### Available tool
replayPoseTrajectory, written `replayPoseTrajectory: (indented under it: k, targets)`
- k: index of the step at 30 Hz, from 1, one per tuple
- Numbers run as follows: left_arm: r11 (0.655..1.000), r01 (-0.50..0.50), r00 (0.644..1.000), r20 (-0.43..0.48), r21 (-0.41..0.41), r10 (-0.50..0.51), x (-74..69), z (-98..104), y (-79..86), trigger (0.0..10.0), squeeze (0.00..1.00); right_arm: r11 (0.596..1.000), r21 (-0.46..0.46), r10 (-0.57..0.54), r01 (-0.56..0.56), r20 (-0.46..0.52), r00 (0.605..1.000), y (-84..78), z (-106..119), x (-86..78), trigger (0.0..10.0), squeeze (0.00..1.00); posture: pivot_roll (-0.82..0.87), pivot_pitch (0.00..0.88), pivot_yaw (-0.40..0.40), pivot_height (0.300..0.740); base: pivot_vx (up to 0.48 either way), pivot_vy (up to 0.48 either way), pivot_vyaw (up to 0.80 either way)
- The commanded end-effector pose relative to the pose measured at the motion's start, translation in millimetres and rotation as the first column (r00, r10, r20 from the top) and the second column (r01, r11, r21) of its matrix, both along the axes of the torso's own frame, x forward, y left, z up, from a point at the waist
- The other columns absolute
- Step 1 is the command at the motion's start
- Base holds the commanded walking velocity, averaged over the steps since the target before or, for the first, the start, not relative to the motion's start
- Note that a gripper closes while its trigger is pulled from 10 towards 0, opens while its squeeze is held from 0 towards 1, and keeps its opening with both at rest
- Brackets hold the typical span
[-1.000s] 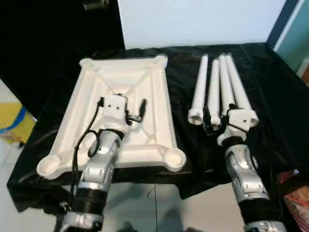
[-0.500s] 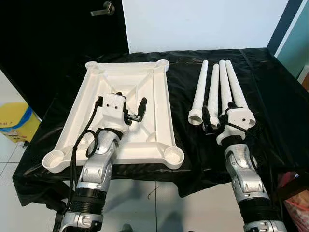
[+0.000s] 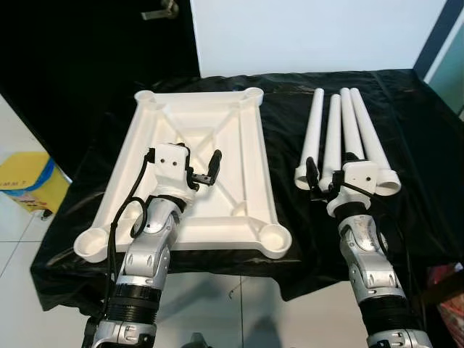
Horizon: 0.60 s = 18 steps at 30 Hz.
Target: Building children table
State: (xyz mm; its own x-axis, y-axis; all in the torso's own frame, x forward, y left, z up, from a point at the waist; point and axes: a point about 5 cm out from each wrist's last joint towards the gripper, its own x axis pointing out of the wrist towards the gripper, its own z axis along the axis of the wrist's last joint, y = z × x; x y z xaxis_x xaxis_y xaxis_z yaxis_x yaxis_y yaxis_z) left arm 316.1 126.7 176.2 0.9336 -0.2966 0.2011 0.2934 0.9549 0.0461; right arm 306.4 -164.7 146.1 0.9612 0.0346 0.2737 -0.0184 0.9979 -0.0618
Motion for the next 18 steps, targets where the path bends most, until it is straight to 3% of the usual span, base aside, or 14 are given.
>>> replayPoseTrajectory:
  k: [1, 8, 18]
  targets:
    - [1.000, 0.027, 1.000, -0.013, 0.009, -0.027, -0.4, -1.5, -0.3, 10.0, 0.00, 1.000, -0.006, 0.002, -0.002, -0.024, 1.000, 1.7, -5.7, -1.3, 10.0, 0.00, -0.01, 0.029, 0.018, 0.740, 0.000, 0.247, 0.00]
    - [0.996, 0.044, 0.999, -0.003, 0.071, -0.044, -0.4, -2.6, -5.7, 10.0, 0.00, 1.000, -0.010, -0.018, 0.017, -0.023, 1.000, -0.5, -6.2, -1.5, 10.0, 0.00, -0.01, 0.032, 0.022, 0.740, 0.000, 0.000, 0.00]
    - [0.996, 0.047, 0.999, 0.008, 0.079, -0.048, 1.1, 0.4, -5.3, 10.0, 0.00, 1.000, -0.008, -0.029, 0.029, -0.024, 0.999, -1.4, -6.7, -1.6, 10.0, 0.00, -0.01, 0.036, 0.025, 0.740, 0.000, 0.000, 0.00]
